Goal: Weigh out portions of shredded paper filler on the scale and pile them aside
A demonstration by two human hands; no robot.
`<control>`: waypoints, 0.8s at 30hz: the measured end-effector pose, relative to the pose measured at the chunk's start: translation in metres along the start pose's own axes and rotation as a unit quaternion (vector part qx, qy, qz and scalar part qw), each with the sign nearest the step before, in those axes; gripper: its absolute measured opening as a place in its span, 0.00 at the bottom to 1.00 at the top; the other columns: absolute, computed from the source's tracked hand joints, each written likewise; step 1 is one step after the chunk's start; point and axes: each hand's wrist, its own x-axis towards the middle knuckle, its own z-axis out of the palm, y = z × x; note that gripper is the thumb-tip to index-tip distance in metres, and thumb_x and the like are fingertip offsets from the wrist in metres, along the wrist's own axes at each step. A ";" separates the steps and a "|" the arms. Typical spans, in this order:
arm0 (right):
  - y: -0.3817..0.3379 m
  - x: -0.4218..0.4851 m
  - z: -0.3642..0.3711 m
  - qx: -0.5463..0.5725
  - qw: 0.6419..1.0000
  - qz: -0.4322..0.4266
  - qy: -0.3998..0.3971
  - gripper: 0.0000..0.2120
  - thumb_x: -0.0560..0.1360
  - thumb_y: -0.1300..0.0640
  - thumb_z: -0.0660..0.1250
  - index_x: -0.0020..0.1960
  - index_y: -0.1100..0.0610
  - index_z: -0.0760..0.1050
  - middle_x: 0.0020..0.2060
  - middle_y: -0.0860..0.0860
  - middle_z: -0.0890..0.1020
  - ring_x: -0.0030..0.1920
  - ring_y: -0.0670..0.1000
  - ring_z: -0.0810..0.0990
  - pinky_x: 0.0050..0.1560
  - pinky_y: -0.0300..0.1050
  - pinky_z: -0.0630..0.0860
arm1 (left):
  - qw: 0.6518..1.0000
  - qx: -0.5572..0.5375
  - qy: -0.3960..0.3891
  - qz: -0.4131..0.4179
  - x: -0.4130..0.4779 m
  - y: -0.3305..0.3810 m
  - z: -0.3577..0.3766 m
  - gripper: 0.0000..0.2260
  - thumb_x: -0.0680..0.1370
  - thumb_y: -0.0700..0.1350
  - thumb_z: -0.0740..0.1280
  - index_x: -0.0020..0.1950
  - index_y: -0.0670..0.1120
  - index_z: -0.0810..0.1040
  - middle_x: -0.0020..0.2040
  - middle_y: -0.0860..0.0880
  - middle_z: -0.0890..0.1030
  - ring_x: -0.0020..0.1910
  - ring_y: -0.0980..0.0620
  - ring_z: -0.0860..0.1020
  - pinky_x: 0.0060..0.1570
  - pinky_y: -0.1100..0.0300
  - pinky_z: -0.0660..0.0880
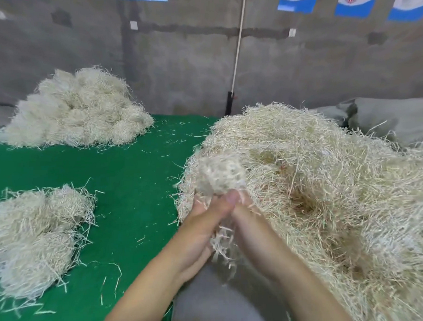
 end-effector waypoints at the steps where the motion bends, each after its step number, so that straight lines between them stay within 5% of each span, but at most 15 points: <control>1: 0.003 0.007 0.008 -0.007 0.999 0.025 -0.040 0.21 0.67 0.34 0.65 0.59 0.37 0.78 0.59 0.37 0.80 0.58 0.36 0.78 0.60 0.43 0.73 | 0.999 -0.031 0.041 -0.003 0.002 -0.001 0.004 0.50 0.54 0.71 0.77 0.70 0.50 0.70 0.60 0.52 0.80 0.57 0.56 0.80 0.55 0.57 0.78; 2: 0.004 0.013 0.012 -0.021 0.997 0.047 -0.064 0.22 0.67 0.39 0.67 0.60 0.41 0.78 0.72 0.52 0.65 0.63 0.42 0.75 0.65 0.46 0.69 | 0.993 -0.079 0.083 -0.015 0.003 -0.002 0.005 0.48 0.57 0.69 0.76 0.72 0.50 0.69 0.60 0.50 0.80 0.52 0.57 0.83 0.45 0.60 0.79; 3: 0.006 0.016 0.011 -0.038 0.994 0.063 -0.084 0.26 0.69 0.46 0.70 0.67 0.46 0.73 0.57 0.43 0.64 0.68 0.48 0.71 0.69 0.50 0.65 | 0.984 -0.129 0.118 -0.033 0.004 -0.004 0.004 0.47 0.58 0.65 0.76 0.73 0.51 0.67 0.60 0.48 0.80 0.48 0.56 0.84 0.38 0.60 0.80; 4: 0.011 0.019 0.008 -0.053 0.993 0.068 -0.082 0.35 0.71 0.53 0.70 0.76 0.52 0.63 0.74 0.52 0.65 0.73 0.53 0.66 0.72 0.55 0.63 | 0.975 -0.156 0.150 -0.047 0.005 -0.007 0.002 0.46 0.57 0.63 0.76 0.73 0.51 0.67 0.59 0.45 0.80 0.46 0.53 0.85 0.36 0.58 0.79; 6: 0.015 0.020 0.008 -0.091 0.993 0.040 -0.068 0.43 0.70 0.48 0.70 0.79 0.43 0.53 0.76 0.40 0.61 0.75 0.45 0.62 0.73 0.55 0.64 | 0.966 -0.154 0.200 -0.055 0.005 -0.012 -0.006 0.42 0.59 0.60 0.76 0.70 0.49 0.71 0.58 0.40 0.82 0.48 0.43 0.85 0.38 0.54 0.78; 8: 0.012 0.011 0.002 -0.121 0.992 -0.041 -0.011 0.34 0.67 0.38 0.66 0.71 0.30 0.61 0.63 0.23 0.69 0.63 0.29 0.71 0.60 0.38 0.72 | 0.963 -0.167 0.213 -0.015 0.005 -0.012 -0.017 0.29 0.67 0.52 0.74 0.66 0.43 0.75 0.53 0.37 0.83 0.48 0.38 0.84 0.40 0.51 0.79; 10: 0.016 0.011 -0.014 -0.167 0.977 -0.115 0.073 0.23 0.70 0.40 0.61 0.65 0.31 0.70 0.59 0.22 0.71 0.53 0.25 0.74 0.49 0.25 0.70 | 0.965 -0.163 0.206 0.024 0.002 -0.006 -0.027 0.16 0.72 0.46 0.69 0.57 0.40 0.79 0.47 0.39 0.85 0.42 0.45 0.85 0.39 0.54 0.78; 13: 0.024 0.036 -0.031 -0.263 0.958 -0.111 0.012 0.19 0.79 0.51 0.58 0.65 0.32 0.70 0.63 0.28 0.71 0.54 0.31 0.76 0.55 0.28 0.70 | 0.970 -0.154 0.179 0.058 -0.003 0.002 -0.035 0.09 0.69 0.46 0.67 0.45 0.42 0.79 0.33 0.46 0.83 0.29 0.54 0.81 0.28 0.63 0.75; 15: 0.040 0.052 -0.044 -0.354 0.932 -0.058 -0.062 0.17 0.82 0.56 0.56 0.66 0.43 0.75 0.55 0.32 0.76 0.45 0.36 0.80 0.46 0.30 0.73 | 0.974 -0.130 0.176 0.053 -0.009 0.009 -0.034 0.12 0.67 0.49 0.68 0.46 0.43 0.78 0.29 0.49 0.80 0.25 0.55 0.77 0.26 0.65 0.74; 17: 0.061 0.065 -0.068 -0.464 0.884 -0.042 -0.028 0.16 0.82 0.57 0.56 0.64 0.51 0.79 0.54 0.41 0.81 0.49 0.36 0.78 0.54 0.37 0.75 | 0.977 -0.099 0.182 0.044 -0.014 0.017 -0.039 0.15 0.65 0.51 0.68 0.45 0.43 0.78 0.27 0.48 0.79 0.22 0.55 0.74 0.25 0.65 0.73; 19: 0.076 0.070 -0.091 -0.485 0.873 -0.010 0.055 0.15 0.81 0.58 0.57 0.59 0.52 0.80 0.50 0.47 0.85 0.45 0.41 0.82 0.52 0.42 0.80 | 0.978 -0.065 0.192 0.049 -0.019 0.027 -0.048 0.16 0.62 0.51 0.70 0.45 0.44 0.79 0.30 0.47 0.80 0.23 0.54 0.75 0.26 0.65 0.74; 21: 0.082 0.067 -0.105 -0.443 0.889 -0.002 0.119 0.14 0.81 0.60 0.57 0.55 0.53 0.81 0.38 0.48 0.84 0.31 0.42 0.82 0.35 0.37 0.78 | 0.981 0.017 0.189 0.035 -0.022 0.032 -0.058 0.22 0.61 0.53 0.74 0.51 0.45 0.80 0.41 0.47 0.84 0.35 0.51 0.82 0.38 0.58 0.77; 24: 0.073 0.060 -0.100 -0.413 0.892 -0.040 0.179 0.13 0.80 0.62 0.59 0.52 0.53 0.82 0.41 0.46 0.84 0.30 0.41 0.80 0.30 0.36 0.77 | 0.975 0.198 0.096 -0.007 -0.020 0.033 -0.054 0.29 0.63 0.56 0.78 0.61 0.53 0.75 0.54 0.53 0.84 0.50 0.57 0.83 0.47 0.64 0.78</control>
